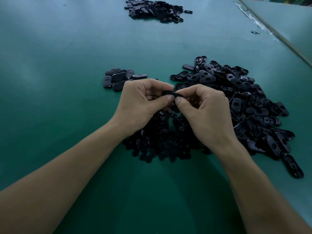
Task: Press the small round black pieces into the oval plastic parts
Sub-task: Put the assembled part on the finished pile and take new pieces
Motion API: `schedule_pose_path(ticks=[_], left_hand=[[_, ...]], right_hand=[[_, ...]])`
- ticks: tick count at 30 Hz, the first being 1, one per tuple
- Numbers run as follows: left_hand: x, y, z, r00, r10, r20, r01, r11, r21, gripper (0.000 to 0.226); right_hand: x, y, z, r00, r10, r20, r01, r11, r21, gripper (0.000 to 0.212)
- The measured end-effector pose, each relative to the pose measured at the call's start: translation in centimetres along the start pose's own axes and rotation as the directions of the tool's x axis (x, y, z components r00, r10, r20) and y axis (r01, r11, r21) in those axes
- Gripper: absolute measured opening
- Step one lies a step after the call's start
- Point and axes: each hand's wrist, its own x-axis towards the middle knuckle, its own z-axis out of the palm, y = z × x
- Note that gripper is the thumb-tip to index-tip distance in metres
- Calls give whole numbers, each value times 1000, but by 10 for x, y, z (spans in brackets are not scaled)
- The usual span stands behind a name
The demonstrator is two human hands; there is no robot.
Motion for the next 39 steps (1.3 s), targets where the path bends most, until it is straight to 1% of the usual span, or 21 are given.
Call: schedule_pose_path(ticks=[3,5,6,8,10,12,14,16,17,19,22,25,29,32,34,36,37,39], left_hand=[[1,-1,0,1000,-20,-11,20,1000,-22,24],[2,-2,-2,999,-39,-33,38,998,-58,24],[2,-2,-2,997,-47,-58,42,996,-81,25],[4,-2,-4,990,-67,-127,49,988,-146,25],[5,-2,-5,978,-99,-186,58,975,-214,22],[7,-1,-5,964,-138,-225,76,961,-264,20],[8,0,-5,944,-186,-274,92,942,-323,17],[11,1,-6,915,-241,-323,102,913,-394,19],[13,1,-7,903,-264,-340,102,899,-426,24],[15,1,-6,885,-295,-359,102,877,-469,42],[16,2,-6,874,-313,-372,103,868,-486,61],[16,0,-8,879,-315,-358,109,863,-493,66],[15,0,-9,893,-321,-315,151,874,-462,52],[14,2,-7,877,-310,-368,135,893,-430,73],[14,2,-6,879,-288,-380,118,903,-413,80],[13,-1,-6,889,-263,-375,93,906,-412,78],[13,-2,-5,893,-252,-373,87,909,-408,71],[12,-2,-6,905,-231,-359,87,923,-374,47]], right_hand=[[0,0,-2,1000,-2,22,3,1000,-21,11],[2,1,-2,1000,-15,-15,14,998,-55,16],[2,2,-3,998,-22,-51,17,995,-93,19],[4,4,-7,993,-38,-110,11,972,-233,27],[4,7,-11,991,-30,-127,-22,920,-390,35],[4,12,-14,994,7,-109,-64,849,-524,38],[3,15,-14,995,66,-75,-98,791,-604,38],[2,15,-13,992,115,-44,-116,755,-645,39],[2,16,-13,991,129,-38,-121,743,-658,39],[2,16,-13,989,141,-40,-131,730,-671,39],[2,16,-13,989,146,-37,-132,720,-682,34],[2,16,-14,988,148,-45,-139,724,-676,29],[3,18,-16,989,133,-62,-142,755,-640,30],[2,19,-18,987,132,-90,-159,760,-630,35],[3,20,-19,985,140,-100,-172,761,-626,36],[4,21,-19,985,141,-102,-174,761,-625,34],[4,21,-19,986,135,-101,-168,763,-624,32],[4,20,-17,990,97,-101,-139,768,-625,26]])
